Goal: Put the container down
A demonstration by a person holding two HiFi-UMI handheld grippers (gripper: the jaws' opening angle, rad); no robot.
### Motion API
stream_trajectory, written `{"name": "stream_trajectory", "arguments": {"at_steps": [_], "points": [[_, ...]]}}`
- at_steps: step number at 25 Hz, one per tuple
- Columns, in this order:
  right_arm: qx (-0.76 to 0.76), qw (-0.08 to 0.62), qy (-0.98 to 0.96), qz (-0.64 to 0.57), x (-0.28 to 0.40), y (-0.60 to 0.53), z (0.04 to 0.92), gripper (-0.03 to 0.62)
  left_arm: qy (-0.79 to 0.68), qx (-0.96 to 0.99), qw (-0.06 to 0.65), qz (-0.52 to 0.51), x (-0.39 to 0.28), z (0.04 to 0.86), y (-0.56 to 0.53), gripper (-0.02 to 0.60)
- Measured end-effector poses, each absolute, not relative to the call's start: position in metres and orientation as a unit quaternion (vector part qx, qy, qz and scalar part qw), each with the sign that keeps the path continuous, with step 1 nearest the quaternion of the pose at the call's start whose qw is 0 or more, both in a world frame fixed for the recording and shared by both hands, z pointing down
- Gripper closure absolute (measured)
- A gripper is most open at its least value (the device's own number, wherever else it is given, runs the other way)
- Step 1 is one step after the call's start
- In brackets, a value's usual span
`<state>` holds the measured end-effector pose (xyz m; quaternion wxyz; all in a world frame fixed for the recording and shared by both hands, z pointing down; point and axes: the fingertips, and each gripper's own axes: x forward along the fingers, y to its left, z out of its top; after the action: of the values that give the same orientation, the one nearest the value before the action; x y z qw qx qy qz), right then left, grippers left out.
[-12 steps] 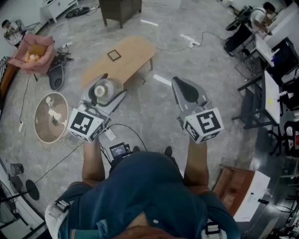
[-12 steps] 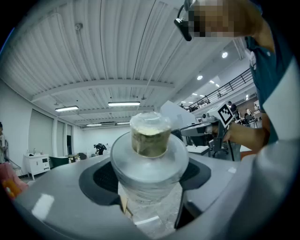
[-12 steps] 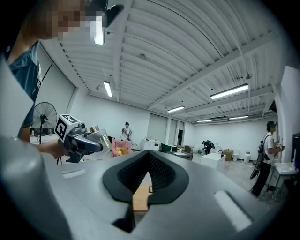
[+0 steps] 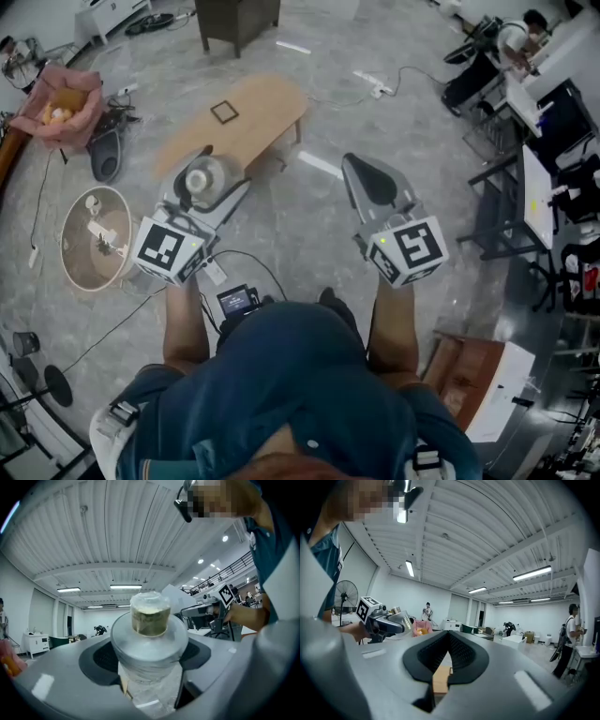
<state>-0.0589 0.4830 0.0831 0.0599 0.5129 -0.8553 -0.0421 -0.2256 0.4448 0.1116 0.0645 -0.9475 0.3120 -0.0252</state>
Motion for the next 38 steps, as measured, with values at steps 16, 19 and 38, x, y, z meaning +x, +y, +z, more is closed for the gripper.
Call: {"name": "stream_trajectory", "arguments": {"at_steps": [16,19,38], "points": [[0.473,-0.001,-0.881,-0.005,0.004,0.393,0.102,0.583,0.359,-0.931,0.057,-0.044,-0.178,0.122,0.386,0.244],[0.457,-0.007,-0.890,-0.002,0.026,0.371,0.104,0.583,0.378,-0.923,0.061,-0.050,-0.157,0.119,0.370,0.244],[0.400,-0.048,-0.915,0.009,0.142,0.278,0.111,0.583,0.442,-0.891,0.069,-0.079,-0.048,0.116,0.306,0.245]]}}
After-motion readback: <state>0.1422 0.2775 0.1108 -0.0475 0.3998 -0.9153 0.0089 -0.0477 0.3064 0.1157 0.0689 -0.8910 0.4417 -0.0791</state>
